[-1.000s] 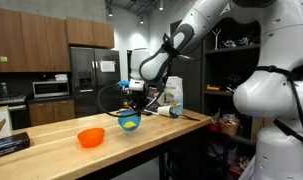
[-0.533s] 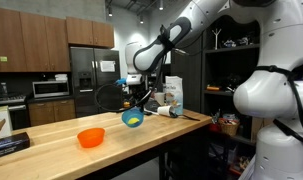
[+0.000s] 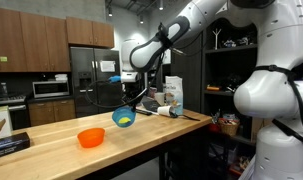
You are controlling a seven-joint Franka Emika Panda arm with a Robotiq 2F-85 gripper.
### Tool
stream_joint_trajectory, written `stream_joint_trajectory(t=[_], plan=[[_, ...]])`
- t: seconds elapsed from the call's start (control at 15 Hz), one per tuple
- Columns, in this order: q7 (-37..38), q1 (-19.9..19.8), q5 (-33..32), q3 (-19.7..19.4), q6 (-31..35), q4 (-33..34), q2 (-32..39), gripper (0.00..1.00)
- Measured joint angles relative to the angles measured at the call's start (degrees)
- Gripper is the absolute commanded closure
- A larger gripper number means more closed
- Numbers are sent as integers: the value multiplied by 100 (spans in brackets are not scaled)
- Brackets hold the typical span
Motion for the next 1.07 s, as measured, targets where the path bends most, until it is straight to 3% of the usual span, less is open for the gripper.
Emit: stream_joint_trajectory(t=[0.53, 0.8, 1.07], plan=[[-53, 314, 0, -35, 710, -41, 522, 99], [-274, 172, -345, 109, 831, 66, 1080, 99], [-256, 519, -478, -153, 983, 197, 1474, 99]])
